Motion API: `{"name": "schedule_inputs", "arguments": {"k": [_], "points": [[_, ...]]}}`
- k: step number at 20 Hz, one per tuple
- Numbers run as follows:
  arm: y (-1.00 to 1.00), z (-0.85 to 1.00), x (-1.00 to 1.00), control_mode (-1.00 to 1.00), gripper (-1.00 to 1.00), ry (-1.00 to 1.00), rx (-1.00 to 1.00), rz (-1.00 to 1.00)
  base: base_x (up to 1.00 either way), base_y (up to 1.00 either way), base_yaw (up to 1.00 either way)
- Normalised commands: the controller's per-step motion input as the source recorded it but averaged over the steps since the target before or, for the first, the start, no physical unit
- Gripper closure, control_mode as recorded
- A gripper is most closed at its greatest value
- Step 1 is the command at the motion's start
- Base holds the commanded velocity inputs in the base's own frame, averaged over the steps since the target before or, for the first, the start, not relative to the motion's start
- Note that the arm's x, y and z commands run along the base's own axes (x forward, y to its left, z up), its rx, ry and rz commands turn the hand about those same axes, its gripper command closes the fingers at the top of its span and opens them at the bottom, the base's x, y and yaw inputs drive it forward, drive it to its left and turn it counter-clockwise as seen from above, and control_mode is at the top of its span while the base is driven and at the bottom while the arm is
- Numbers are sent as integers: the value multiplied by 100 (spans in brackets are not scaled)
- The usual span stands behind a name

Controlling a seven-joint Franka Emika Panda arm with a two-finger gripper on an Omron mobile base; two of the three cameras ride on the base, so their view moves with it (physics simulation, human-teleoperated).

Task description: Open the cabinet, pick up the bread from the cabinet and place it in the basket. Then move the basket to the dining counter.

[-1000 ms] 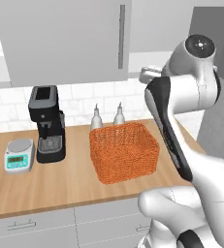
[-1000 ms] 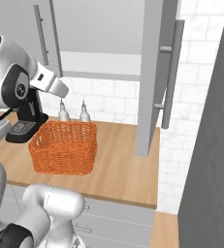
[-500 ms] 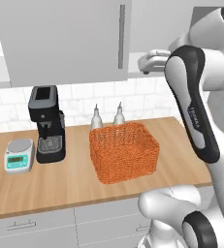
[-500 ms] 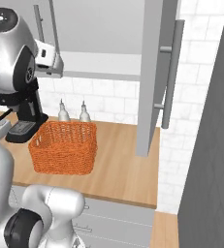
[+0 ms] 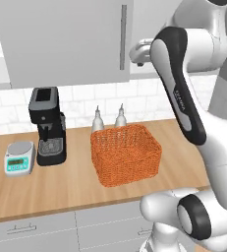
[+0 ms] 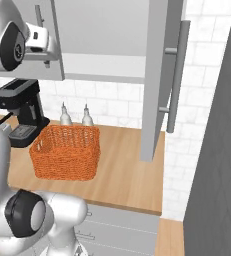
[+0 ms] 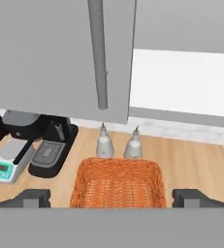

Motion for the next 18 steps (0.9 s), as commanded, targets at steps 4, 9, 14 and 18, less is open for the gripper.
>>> {"name": "schedule_inputs", "arguments": {"k": [4, 9, 14, 18], "points": [[33, 0, 78, -100, -100, -4, 0, -9, 0, 0, 0], [54, 0, 75, -100, -100, -3, -1, -23, 0, 0, 0], [16, 0, 67, -100, -100, 0, -2, -9, 0, 0, 0], [-3, 0, 60, -100, -100, 0, 0, 0, 0, 0, 0]]}}
